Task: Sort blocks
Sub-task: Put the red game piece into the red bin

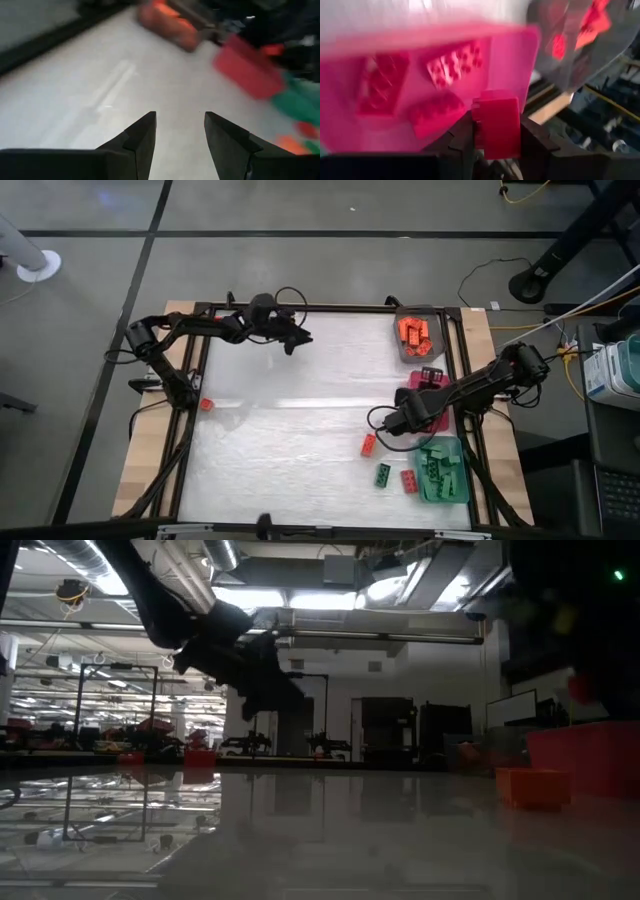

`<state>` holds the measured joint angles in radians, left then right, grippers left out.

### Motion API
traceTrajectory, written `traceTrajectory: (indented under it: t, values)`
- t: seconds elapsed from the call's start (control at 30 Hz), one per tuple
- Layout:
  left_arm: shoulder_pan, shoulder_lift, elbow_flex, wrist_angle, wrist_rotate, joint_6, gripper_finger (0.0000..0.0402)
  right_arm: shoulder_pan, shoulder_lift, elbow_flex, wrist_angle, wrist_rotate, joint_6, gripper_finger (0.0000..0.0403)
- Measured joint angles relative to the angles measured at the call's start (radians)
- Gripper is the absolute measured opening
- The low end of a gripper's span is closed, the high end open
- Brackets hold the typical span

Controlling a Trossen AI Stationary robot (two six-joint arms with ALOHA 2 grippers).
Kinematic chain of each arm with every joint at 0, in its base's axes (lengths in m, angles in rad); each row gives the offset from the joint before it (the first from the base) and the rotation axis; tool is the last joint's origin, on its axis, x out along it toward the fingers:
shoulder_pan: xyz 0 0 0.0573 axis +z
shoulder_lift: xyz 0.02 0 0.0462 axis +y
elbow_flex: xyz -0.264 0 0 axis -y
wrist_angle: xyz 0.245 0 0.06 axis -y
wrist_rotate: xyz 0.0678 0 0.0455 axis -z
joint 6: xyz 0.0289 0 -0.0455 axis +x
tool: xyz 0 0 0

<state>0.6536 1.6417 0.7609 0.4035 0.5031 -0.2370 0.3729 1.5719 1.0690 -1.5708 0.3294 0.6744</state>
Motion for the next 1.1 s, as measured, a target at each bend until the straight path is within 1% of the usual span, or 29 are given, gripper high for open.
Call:
traceTrajectory:
  t: [0.1,0.2,0.3,0.43,0.53,0.67,0.77,0.93,1.1]
  values:
    - [0.04,0.0,0.0,-0.031,-0.089,0.073,0.0155,0.0,0.0,-0.065,0.009,-0.036,0.002,0.0118]
    - [0.065,0.0,0.0,-0.061,-0.212,0.136,0.0155,0.0,0.0,-0.106,0.018,-0.068,0.003,0.0118]
    - [0.074,0.0,0.0,-0.097,-0.348,0.202,0.0155,0.0,0.0,-0.129,0.058,-0.071,0.003,0.0119]
    - [0.073,0.0,0.0,-0.143,-0.497,0.281,0.0155,0.0,0.0,-0.137,0.134,-0.08,-0.001,0.0119]
    - [0.073,0.0,0.0,-0.188,-0.585,0.305,0.0155,0.0,0.0,-0.137,0.19,-0.086,-0.025,0.0119]
    - [0.073,0.0,0.0,-0.252,-0.664,0.305,0.0155,0.0,0.0,-0.137,0.212,-0.087,-0.028,0.0126]
    - [0.073,0.0,0.0,-0.298,-0.717,0.309,0.0155,0.0,0.0,-0.137,0.21,-0.087,-0.026,0.0153]
    - [0.073,0.0,0.0,-0.371,-0.8,0.323,0.0155,0.0,0.0,-0.137,0.21,-0.087,-0.025,0.0219]
    - [0.081,0.0,0.0,-0.431,-0.807,0.316,0.0155,0.0,0.0,-0.137,0.211,-0.087,-0.025,0.0264]
